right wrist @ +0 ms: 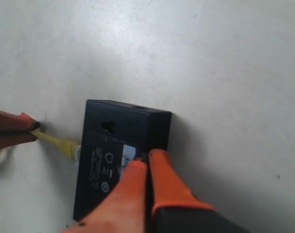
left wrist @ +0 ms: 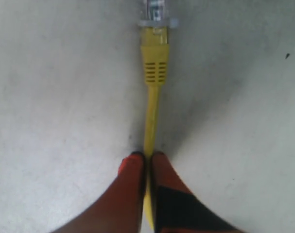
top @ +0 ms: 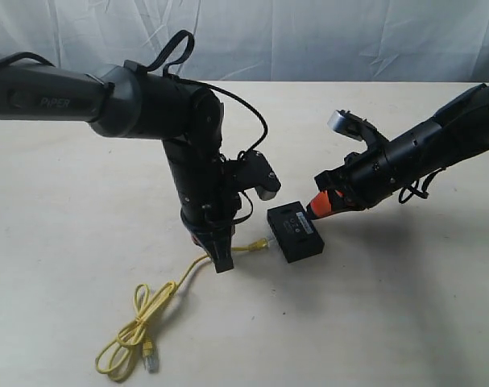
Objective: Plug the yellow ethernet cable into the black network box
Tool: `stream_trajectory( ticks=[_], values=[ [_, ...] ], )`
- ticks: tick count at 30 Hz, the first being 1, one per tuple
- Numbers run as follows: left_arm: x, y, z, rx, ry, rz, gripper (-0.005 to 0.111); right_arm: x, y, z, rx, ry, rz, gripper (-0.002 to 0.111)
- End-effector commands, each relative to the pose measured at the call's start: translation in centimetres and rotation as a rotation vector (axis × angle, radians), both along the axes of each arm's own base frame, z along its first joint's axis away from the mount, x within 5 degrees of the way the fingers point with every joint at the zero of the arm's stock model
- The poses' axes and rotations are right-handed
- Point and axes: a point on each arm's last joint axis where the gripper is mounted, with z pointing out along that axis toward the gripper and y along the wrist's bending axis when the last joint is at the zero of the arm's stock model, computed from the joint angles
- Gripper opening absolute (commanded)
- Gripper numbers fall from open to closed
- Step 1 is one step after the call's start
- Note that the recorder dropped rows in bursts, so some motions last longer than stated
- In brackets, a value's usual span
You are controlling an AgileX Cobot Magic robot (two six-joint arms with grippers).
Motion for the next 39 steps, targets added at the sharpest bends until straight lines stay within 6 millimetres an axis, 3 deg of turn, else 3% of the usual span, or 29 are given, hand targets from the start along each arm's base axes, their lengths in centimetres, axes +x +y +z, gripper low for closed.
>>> stream_trajectory(
  ticks=[1, 24, 39],
  values=[
    [0.23, -0.57, 0.8, -0.019, -0.008, -0.008, 0.0, 0.09, 0.03, 0.03, -0.001, -0.009, 0.001, -0.001],
    [0.75, -0.74, 1.12, -0.021, -0.039, 0.07, 0.0, 0.02, 0.07, 0.07, 0.005, 0.009, -0.007, -0.001],
    [0.58, -1.41, 1.27, -0.099, -0.03, 0.006, 0.0, -0.29, 0.24, 0.24, 0.032, 0.041, 0.008, -0.001]
  ],
)
